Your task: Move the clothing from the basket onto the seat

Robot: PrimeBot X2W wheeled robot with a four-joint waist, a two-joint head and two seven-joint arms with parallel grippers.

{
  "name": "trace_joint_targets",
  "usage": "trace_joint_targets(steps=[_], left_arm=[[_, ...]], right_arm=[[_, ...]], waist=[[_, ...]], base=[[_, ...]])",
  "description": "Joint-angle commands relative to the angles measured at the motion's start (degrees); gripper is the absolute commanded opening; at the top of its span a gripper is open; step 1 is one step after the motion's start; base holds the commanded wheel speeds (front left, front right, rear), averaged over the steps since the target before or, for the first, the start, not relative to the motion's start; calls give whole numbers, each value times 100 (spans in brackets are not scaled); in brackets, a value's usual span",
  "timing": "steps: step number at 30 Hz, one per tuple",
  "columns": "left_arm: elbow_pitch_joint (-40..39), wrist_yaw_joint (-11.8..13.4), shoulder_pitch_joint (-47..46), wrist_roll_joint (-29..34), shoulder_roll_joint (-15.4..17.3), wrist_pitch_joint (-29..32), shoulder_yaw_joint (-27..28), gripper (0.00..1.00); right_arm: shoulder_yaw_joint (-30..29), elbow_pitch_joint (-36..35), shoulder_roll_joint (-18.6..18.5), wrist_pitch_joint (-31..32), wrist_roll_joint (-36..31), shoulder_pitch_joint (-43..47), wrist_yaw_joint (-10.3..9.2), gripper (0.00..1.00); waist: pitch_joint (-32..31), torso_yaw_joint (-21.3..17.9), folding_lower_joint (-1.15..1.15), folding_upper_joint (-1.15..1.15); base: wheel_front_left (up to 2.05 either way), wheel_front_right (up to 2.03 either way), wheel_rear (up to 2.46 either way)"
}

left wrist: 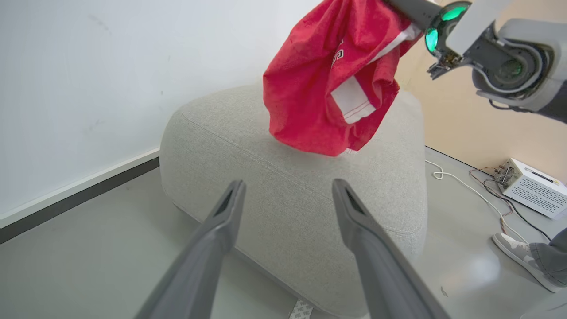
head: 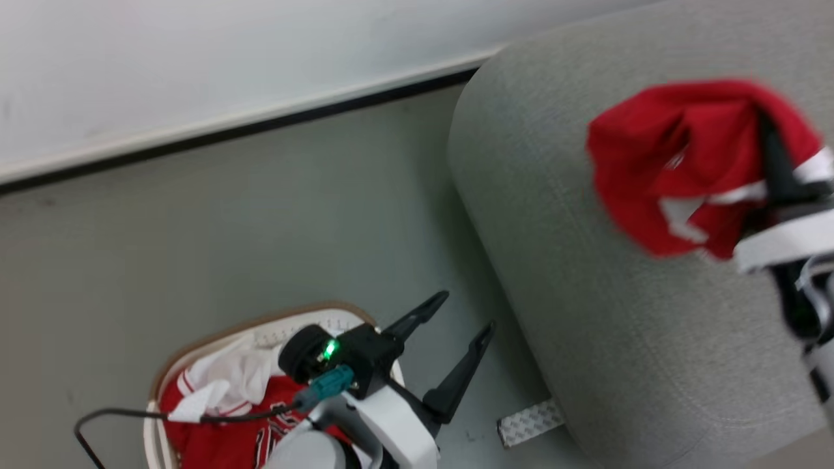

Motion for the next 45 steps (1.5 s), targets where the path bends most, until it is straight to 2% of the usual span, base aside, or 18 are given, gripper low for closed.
trace_joint_targets(steps=[1,5,10,15,16,17,18,22,27,33,37,41,45], left_arm=[[-90,-32,-193,82,86,82,3,100],[-290,-71,-544,208,183,247,-13,100],[-489,-88,-917,275,205,414,-24,100],[-511,43,-990,233,156,374,65,100],[-496,61,-964,208,154,367,88,100],[-484,96,-930,179,156,341,109,100],[-469,106,-886,159,177,312,131,100],[-395,216,-687,80,282,238,268,100],[-355,407,-353,-99,419,52,531,100],[-175,553,154,-362,518,-710,952,100],[93,657,522,-587,473,-1182,1284,100],[201,621,781,-714,312,-1310,1584,100],[94,572,1192,-503,113,-1325,2132,100]], right_arm=[[-176,251,-81,-1,103,-463,-12,0],[-722,847,-232,0,169,-1277,-13,0],[-1613,1611,-506,0,-116,-2043,-12,0],[-2440,2228,-316,0,-547,-2089,-12,0],[-2603,2292,-223,0,-647,-1994,-12,34],[-2750,2354,-107,0,-747,-1878,-12,47],[-2873,2368,49,0,-763,-1789,-12,100],[-3244,1912,561,0,-832,-1217,-12,100],[-3261,970,1055,0,-870,-178,-12,100],[-2888,-72,1305,0,-1470,1011,-12,100],[-2509,-682,1382,0,-1803,1652,-12,100],[-2236,-1051,1418,0,-2041,2091,-12,100],[-1915,-1408,1437,0,-2319,2598,-12,100]], waist=[[561,330,-1,0],[1178,542,-1,0],[1860,747,-1,0],[2155,829,-1,0],[2168,829,-1,0],[2170,822,-1,0],[2149,807,-1,0],[1954,704,-1,0],[1547,540,-1,0],[933,398,-1,0],[466,436,-1,0],[105,591,-1,0],[-323,865,-1,0]], base=[[0,0,0],[0,0,0],[0,0,0],[0,0,0],[0,0,0],[0,0,0],[0,0,0],[0,0,0],[0,0,0],[0,0,0],[0,0,0],[0,0,0],[0,0,0]])
